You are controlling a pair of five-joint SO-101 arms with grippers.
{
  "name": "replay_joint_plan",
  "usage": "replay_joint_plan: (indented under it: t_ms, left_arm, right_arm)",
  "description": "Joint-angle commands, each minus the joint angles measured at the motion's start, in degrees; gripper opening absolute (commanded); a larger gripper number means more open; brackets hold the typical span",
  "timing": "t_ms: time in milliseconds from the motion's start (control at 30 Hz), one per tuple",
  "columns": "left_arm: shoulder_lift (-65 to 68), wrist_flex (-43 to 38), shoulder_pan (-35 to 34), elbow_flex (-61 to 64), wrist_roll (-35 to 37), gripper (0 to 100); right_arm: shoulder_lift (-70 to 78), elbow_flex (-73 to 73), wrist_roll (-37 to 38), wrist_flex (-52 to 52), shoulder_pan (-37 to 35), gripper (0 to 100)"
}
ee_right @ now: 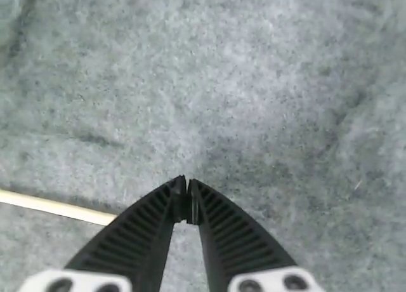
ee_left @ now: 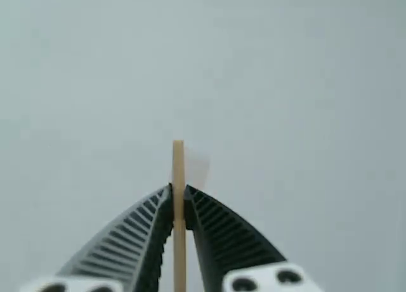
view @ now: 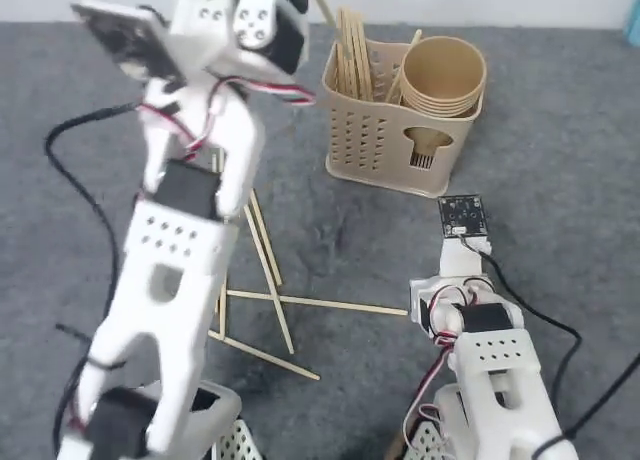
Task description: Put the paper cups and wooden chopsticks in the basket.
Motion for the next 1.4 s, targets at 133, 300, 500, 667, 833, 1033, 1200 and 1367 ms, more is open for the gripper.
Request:
replay_joint_plan:
  t_ms: [133, 300, 500, 667, 833, 1033, 1200, 1367]
  left_arm:
    - [8.53, -5.19, 0.26, -0.57, -0.53, 1]
    - [13.01, -8.79, 0.18, 1.36, -0.53, 1]
    - [16.18, -17.93, 1.85, 11.30, -0.62, 1]
    - [20.22, -24.00, 2.20, 17.27, -0.62, 1]
    - [26.02, -24.79, 1.93, 18.42, -0.62, 2]
    - [23.03, -15.91, 2.20, 17.63, -0.18, 23]
    - [11.25, 2.20, 1.76, 13.58, -0.18, 25]
    - [-3.60, 16.26, 0.18, 12.79, -0.09, 21]
  right_arm:
    - [-1.71, -0.62, 0.88, -0.92, 0.48, 0.8]
    - [-1.71, -0.70, 0.97, -0.92, 0.48, 0.8]
    - [-1.71, -0.70, 0.97, -0.92, 0.48, 0.8]
    - [-1.71, -0.62, 3.25, -0.92, 0.48, 0.8]
    - [-1.71, -0.62, 4.31, -0.92, 0.48, 0.8]
    - [-1.71, -0.62, 4.48, -0.92, 0.48, 0.8]
    - [-1.71, -0.62, 4.57, -0.92, 0.48, 0.8]
    - [-1.71, -0.62, 4.57, -0.92, 0.48, 0.8]
